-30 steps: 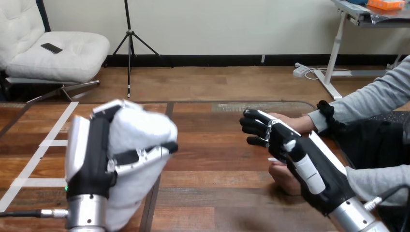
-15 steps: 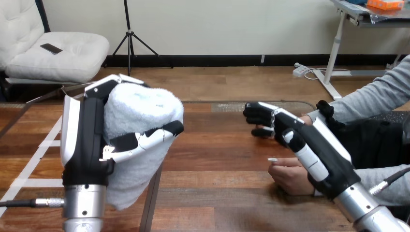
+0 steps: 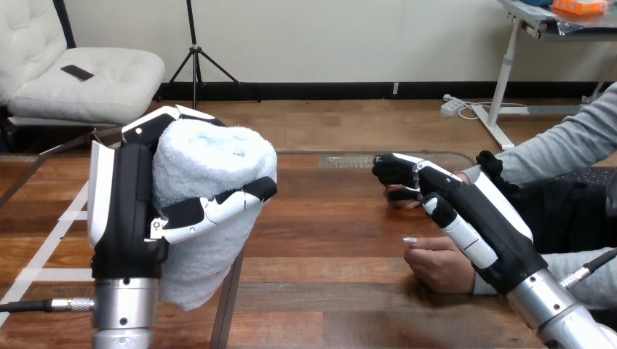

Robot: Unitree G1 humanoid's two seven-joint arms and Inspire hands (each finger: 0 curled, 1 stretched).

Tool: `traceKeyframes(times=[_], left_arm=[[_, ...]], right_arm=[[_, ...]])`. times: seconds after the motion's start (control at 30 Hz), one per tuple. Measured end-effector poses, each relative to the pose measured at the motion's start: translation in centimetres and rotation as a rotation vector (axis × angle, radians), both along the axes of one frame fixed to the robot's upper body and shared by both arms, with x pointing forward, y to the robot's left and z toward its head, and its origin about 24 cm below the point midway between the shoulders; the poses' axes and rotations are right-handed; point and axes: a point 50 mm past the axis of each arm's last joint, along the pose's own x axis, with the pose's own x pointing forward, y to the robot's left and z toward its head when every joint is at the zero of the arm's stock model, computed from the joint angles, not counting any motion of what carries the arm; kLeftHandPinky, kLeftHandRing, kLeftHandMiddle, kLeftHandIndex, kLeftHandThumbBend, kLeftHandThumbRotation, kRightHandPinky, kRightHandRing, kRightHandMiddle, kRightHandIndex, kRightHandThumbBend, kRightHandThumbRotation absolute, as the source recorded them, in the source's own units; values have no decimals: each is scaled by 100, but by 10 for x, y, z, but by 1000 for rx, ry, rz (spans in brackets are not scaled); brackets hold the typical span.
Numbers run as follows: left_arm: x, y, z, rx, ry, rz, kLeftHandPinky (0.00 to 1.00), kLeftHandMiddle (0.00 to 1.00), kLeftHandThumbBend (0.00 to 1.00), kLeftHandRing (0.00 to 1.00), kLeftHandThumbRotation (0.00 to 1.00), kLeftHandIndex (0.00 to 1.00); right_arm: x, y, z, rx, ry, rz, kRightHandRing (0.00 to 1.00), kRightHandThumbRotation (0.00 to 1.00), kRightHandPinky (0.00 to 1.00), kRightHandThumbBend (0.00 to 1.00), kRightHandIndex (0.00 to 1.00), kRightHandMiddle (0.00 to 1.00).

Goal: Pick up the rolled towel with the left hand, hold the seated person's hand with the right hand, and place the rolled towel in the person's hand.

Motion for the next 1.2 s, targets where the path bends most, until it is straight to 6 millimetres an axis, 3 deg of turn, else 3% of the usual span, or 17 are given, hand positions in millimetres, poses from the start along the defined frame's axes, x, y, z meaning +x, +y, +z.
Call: traceKeyframes(times=[0.3,1.2], left_arm=[[2,0,-2,-24,-19,-25,30,39,72,35,0,39],[6,1,-9,-47,-7,-39,29,39,72,34,0,39]], right_arm=[[1,-6,-7,-51,13,-25,84,100,80,72,82,83],[16,-31,-7,-211,13,-81,84,100,77,66,84,84]])
